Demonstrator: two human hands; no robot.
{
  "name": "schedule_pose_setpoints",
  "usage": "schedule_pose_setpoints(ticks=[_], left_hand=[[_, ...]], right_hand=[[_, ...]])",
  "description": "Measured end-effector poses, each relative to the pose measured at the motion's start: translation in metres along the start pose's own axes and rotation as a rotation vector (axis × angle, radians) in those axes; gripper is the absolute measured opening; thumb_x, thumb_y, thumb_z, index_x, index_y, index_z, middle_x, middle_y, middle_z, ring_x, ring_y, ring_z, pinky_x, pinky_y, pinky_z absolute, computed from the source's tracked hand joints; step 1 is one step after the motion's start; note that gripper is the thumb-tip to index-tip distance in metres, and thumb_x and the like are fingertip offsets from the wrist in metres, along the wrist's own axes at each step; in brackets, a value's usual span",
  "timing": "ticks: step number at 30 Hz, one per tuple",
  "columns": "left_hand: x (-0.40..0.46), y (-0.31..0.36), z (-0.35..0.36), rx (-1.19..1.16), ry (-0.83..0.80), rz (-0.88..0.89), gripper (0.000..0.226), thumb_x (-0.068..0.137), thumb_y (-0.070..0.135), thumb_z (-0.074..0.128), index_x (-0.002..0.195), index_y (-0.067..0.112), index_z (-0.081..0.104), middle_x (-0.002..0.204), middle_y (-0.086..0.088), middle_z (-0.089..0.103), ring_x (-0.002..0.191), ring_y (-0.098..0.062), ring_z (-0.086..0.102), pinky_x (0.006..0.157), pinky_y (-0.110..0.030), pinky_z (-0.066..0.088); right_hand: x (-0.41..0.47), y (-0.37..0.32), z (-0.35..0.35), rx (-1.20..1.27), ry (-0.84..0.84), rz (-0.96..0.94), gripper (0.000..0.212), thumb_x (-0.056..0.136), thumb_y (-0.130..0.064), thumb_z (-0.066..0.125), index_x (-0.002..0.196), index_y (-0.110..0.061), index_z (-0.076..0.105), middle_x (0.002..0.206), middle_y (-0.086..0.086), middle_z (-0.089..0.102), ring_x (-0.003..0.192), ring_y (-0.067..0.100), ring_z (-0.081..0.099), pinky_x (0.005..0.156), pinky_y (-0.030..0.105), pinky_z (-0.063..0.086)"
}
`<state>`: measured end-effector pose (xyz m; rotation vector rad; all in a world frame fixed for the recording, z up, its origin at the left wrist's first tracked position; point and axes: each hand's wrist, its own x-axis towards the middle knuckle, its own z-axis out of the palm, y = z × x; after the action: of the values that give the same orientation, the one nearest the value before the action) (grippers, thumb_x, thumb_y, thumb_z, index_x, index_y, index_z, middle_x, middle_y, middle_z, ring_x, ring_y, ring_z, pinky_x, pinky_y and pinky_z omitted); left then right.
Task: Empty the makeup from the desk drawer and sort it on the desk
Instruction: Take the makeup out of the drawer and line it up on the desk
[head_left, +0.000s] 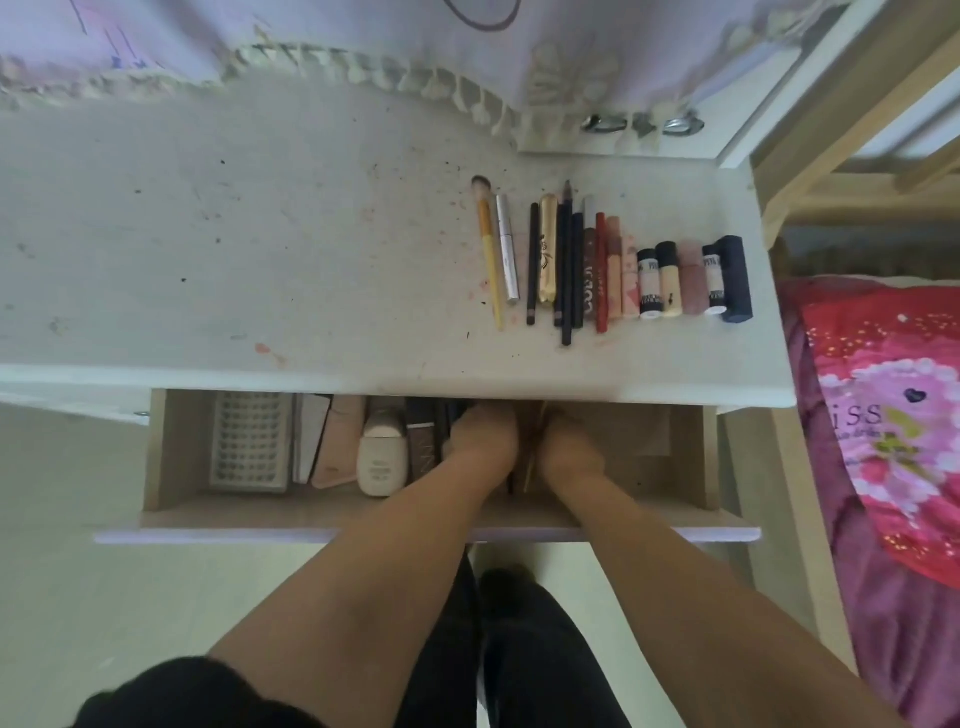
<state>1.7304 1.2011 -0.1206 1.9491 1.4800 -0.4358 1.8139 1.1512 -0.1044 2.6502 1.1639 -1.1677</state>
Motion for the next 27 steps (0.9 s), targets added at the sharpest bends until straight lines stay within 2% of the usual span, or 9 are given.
schedule_pose_setpoints(ticks=[7, 9, 12, 15, 17, 20, 22, 24, 27], left_hand=[[-0.012, -0.001, -0.005, -0.111, -0.032, -0.059, 0.013, 0.093, 0.015, 0.045, 0.092, 0.012, 0.057, 0.098, -0.011, 0.063, 0.087, -0.027, 0.061, 0.079, -0.038, 0.053], [-0.022, 0.004, -0.018, -0.152, -0.106, 0.011, 0.016, 0.093, 0.023, 0.048, 0.088, 0.009, 0.054, 0.081, -0.006, 0.056, 0.077, -0.022, 0.056, 0.076, -0.036, 0.053], [-0.048, 0.003, -0.059, -0.187, -0.346, 0.076, 0.021, 0.096, 0.028, 0.046, 0.088, 0.01, 0.053, 0.072, -0.001, 0.051, 0.066, -0.016, 0.052, 0.062, -0.028, 0.045], [-0.073, -0.014, -0.113, -0.188, -0.544, 0.133, 0.021, 0.097, 0.024, 0.045, 0.083, 0.011, 0.054, 0.059, -0.001, 0.049, 0.045, -0.013, 0.043, 0.046, -0.022, 0.037], [-0.083, -0.029, -0.152, -0.212, -0.564, 0.153, 0.019, 0.097, 0.021, 0.045, 0.082, 0.012, 0.053, 0.059, 0.0, 0.049, 0.043, -0.012, 0.043, 0.044, -0.02, 0.035], [-0.076, -0.043, -0.199, -0.439, -0.394, 0.129, 0.022, 0.097, 0.018, 0.046, 0.076, 0.014, 0.052, 0.056, 0.001, 0.05, 0.04, -0.009, 0.044, 0.04, -0.017, 0.033], [-0.055, -0.045, -0.216, -0.524, -0.177, 0.112, 0.022, 0.097, 0.017, 0.046, 0.078, 0.013, 0.054, 0.059, 0.0, 0.052, 0.044, -0.01, 0.047, 0.041, -0.018, 0.034], [-0.025, -0.038, -0.221, -0.485, -0.005, 0.102, 0.021, 0.098, 0.019, 0.045, 0.083, 0.01, 0.055, 0.064, -0.003, 0.056, 0.05, -0.013, 0.052, 0.047, -0.021, 0.039], [0.017, -0.022, -0.22, -0.433, 0.134, 0.081, 0.023, 0.098, 0.022, 0.043, 0.091, 0.004, 0.056, 0.067, -0.006, 0.061, 0.051, -0.017, 0.06, 0.053, -0.027, 0.051]], right_hand=[[0.002, 0.018, -0.032, -0.007, -0.062, 0.023, 0.032, 0.097, -0.025, 0.041, 0.114, -0.003, 0.058, 0.118, 0.019, 0.06, 0.11, 0.033, 0.058, 0.089, 0.036, 0.047], [-0.006, 0.016, -0.047, 0.036, -0.142, 0.015, 0.033, 0.099, -0.029, 0.037, 0.095, -0.005, 0.06, 0.094, 0.017, 0.062, 0.093, 0.032, 0.06, 0.072, 0.03, 0.047], [-0.029, 0.009, -0.076, 0.225, -0.409, 0.09, 0.032, 0.098, -0.03, 0.04, 0.071, -0.012, 0.044, 0.058, 0.003, 0.039, 0.048, 0.016, 0.039, 0.041, 0.018, 0.028], [-0.05, 0.004, -0.118, 0.034, -0.719, -0.078, 0.026, 0.097, -0.028, 0.045, 0.079, -0.01, 0.052, 0.053, -0.003, 0.038, 0.04, 0.008, 0.03, 0.039, 0.018, 0.021], [-0.059, -0.006, -0.151, 0.002, -0.802, -0.222, 0.021, 0.097, -0.027, 0.047, 0.085, -0.012, 0.057, 0.056, -0.005, 0.041, 0.042, 0.006, 0.03, 0.042, 0.017, 0.022], [-0.057, -0.038, -0.187, 0.182, -0.695, -0.39, 0.018, 0.097, -0.023, 0.048, 0.089, -0.012, 0.059, 0.06, -0.005, 0.047, 0.045, 0.005, 0.037, 0.044, 0.015, 0.029], [-0.043, -0.07, -0.19, 0.284, -0.469, -0.45, 0.018, 0.097, -0.025, 0.048, 0.09, -0.013, 0.059, 0.064, -0.005, 0.052, 0.044, 0.002, 0.043, 0.044, 0.014, 0.035], [-0.023, -0.105, -0.177, 0.319, -0.22, -0.441, 0.018, 0.097, -0.027, 0.049, 0.09, -0.013, 0.059, 0.067, -0.002, 0.057, 0.046, 0.002, 0.049, 0.043, 0.014, 0.039], [0.003, -0.146, -0.151, 0.256, -0.06, -0.357, 0.022, 0.097, -0.02, 0.047, 0.107, -0.003, 0.055, 0.074, 0.006, 0.062, 0.049, 0.009, 0.057, 0.035, 0.013, 0.041]])
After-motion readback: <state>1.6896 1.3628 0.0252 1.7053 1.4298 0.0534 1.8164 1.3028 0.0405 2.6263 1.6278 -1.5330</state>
